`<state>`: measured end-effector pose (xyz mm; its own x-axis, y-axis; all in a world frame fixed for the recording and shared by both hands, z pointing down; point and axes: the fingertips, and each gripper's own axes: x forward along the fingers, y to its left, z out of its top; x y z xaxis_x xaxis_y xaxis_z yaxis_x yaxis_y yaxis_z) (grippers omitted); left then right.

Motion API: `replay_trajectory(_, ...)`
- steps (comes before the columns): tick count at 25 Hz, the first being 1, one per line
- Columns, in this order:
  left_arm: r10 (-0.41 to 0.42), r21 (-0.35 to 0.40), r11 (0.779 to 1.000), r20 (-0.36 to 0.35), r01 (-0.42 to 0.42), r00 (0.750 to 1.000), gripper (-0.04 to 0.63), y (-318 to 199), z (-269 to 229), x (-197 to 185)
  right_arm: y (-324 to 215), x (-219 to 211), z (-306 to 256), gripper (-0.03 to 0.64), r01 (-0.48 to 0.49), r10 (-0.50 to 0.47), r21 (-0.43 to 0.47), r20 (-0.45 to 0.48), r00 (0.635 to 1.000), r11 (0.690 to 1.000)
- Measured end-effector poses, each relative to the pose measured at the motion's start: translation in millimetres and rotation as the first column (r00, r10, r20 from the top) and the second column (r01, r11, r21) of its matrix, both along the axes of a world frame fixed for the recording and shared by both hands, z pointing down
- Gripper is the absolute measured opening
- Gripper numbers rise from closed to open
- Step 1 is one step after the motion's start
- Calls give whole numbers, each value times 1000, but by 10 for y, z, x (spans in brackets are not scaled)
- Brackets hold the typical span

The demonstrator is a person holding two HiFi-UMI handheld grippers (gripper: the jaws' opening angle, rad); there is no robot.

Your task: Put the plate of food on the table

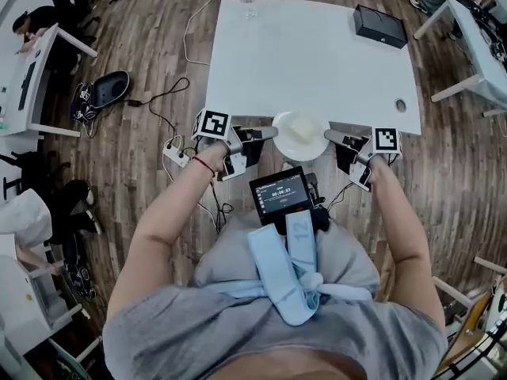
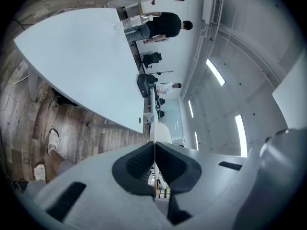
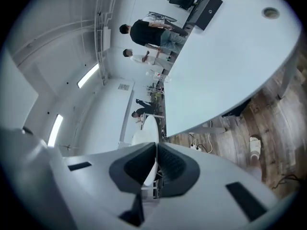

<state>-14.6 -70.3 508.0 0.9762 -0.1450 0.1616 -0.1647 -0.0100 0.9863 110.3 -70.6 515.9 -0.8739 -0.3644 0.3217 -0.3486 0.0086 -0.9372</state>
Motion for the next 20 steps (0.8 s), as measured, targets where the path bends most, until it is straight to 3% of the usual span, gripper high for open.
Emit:
replay_trajectory(5,-77,-5,997,-1,77,997,25,-638,118,-55,-738,-47,175,35,81,-82,-16,-18,997,997)
replay_trajectory(15,-157,8,988,40,157,987,25,-662,226,-331,-873,-369,137,35,164,-164,1,-21,986,986)
replay_trajectory(20,-185,26,982,25,185,982,25,-637,356,-434,-857,-488,276,35,185,-185,7,-28,982,983)
